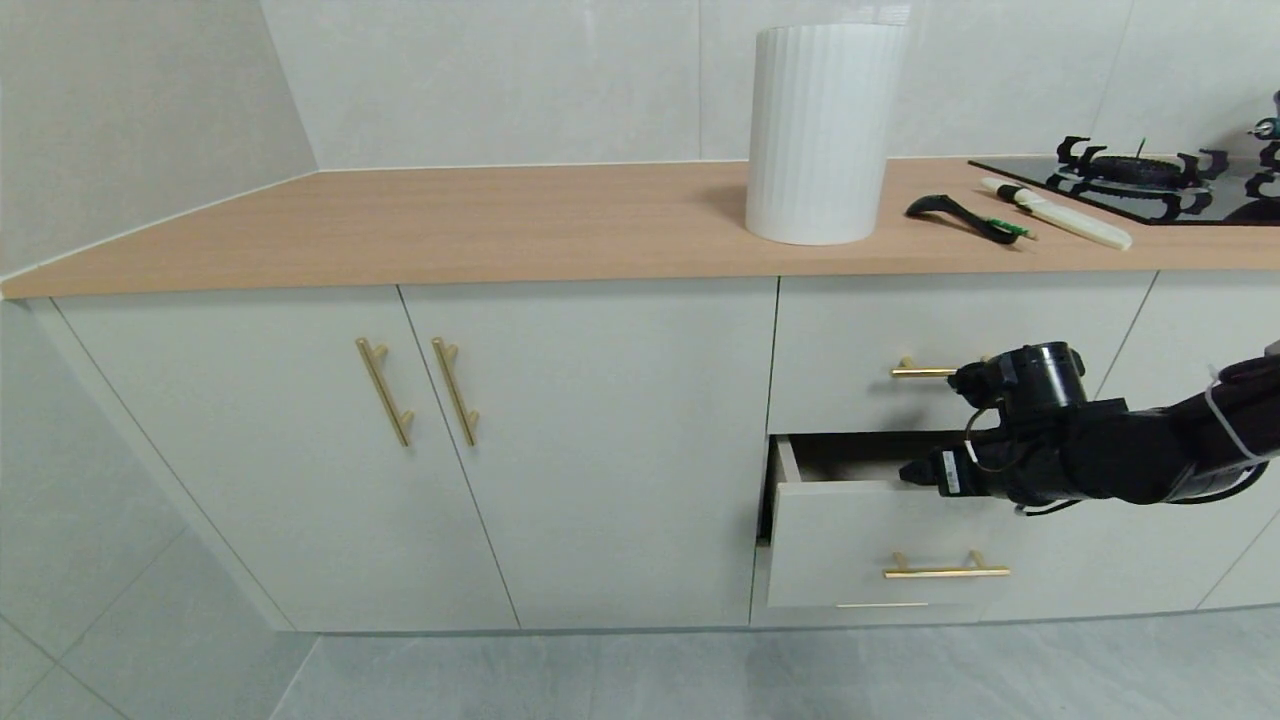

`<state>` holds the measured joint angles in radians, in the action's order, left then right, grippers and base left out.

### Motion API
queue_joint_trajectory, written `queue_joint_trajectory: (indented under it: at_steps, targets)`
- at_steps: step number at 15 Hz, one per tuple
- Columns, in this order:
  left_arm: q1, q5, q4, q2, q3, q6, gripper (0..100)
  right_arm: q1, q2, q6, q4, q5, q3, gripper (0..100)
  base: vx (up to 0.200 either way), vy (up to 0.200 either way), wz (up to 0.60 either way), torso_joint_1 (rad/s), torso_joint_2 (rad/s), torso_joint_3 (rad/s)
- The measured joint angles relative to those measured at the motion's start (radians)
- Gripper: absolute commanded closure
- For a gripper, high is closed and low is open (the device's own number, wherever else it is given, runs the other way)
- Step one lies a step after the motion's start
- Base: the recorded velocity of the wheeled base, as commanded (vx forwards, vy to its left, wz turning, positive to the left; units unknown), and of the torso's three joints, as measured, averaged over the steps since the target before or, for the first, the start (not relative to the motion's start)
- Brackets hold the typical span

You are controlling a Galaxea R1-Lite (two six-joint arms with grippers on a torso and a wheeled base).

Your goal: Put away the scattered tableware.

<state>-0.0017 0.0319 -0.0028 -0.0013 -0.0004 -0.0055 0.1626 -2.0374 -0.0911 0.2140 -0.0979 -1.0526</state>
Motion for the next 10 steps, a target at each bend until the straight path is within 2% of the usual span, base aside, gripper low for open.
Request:
queue_joint_trajectory:
  at_steps: [7, 10]
  targets:
    - [0.0, 0.0, 0.0, 0.0, 0.0, 0.0, 0, 0.006, 0.086, -0.002, -0.242, 0.001, 0.019, 0, 0.0, 0.0, 0.0, 0.0, 0.0, 0.0]
    - [0.0, 0.0, 0.0, 0.0, 0.0, 0.0, 0, 0.014, 0.118, 0.0, -0.268, 0.001, 0.08, 0, 0.0, 0.0, 0.0, 0.0, 0.0, 0.0]
